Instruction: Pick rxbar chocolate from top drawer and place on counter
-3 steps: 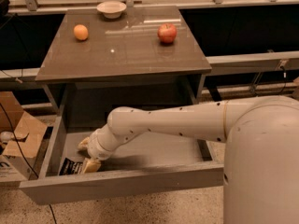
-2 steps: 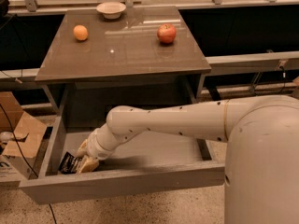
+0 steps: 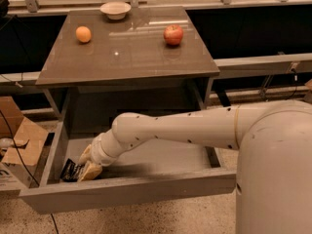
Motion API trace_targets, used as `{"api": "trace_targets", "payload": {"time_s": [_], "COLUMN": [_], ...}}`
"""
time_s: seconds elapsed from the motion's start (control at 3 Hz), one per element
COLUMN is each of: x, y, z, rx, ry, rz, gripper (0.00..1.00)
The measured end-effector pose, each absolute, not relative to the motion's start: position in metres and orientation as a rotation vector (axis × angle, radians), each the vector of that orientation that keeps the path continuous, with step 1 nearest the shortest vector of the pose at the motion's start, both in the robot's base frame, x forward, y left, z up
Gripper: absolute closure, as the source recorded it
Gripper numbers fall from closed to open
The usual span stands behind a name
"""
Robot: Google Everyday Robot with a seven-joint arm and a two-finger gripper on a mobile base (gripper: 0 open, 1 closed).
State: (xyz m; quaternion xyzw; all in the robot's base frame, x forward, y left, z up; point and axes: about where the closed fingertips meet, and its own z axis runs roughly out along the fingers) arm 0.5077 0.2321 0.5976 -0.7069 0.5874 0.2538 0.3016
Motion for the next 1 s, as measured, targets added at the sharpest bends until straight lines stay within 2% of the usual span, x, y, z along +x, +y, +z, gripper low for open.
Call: {"api": "trace_targets", "payload": {"time_s": [0.67,1.0], "x": [0.526,0.549], "y": [0.232,0.227], "z": [0.623,0.676], "rx": [-1.753,-1.567], "ry": [1.516,1.43], "rz": [0.634,0.611], "gripper": [1.0,1.0]}}
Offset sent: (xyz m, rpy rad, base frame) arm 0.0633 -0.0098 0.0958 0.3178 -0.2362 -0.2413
